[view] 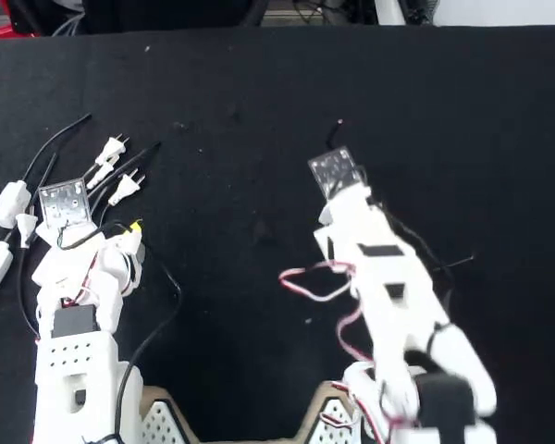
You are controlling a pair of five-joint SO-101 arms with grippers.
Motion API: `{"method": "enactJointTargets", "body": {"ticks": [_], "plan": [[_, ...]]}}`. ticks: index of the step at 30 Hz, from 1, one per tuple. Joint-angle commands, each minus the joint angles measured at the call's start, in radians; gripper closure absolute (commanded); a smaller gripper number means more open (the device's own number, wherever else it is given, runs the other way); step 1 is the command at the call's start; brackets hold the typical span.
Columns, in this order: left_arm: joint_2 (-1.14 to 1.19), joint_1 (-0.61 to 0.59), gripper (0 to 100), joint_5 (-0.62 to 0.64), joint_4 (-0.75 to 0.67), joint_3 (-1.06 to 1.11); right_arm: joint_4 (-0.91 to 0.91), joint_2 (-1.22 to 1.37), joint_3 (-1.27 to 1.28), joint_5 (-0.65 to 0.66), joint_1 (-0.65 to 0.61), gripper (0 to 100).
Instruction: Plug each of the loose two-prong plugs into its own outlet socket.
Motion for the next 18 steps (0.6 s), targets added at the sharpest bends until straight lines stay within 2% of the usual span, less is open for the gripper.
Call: {"method": "enactJointTargets", "body": {"ticks": [1,5,8,11,14,18], "plan": [[-0.015,-0.010,80,0.000,-0.018,-0.007,-0.026,0.117,-0.147,0.002,0.000,65.9],[-0.015,-0.010,80,0.000,-0.020,-0.007,-0.025,0.206,-0.243,0.017,-0.002,68.6],[-0.015,-0.010,80,0.000,-0.020,-0.007,-0.025,0.243,-0.312,0.084,-0.002,82.8],[-0.015,-0.010,80,0.000,-0.020,-0.007,-0.025,0.266,-0.378,0.098,0.005,99.5],[-0.015,-0.010,80,0.000,-0.020,-0.007,0.005,0.269,-0.418,0.097,0.006,98.9],[-0.015,-0.010,80,0.000,-0.021,-0.007,0.144,0.269,-0.536,0.098,0.025,98.8]]}}
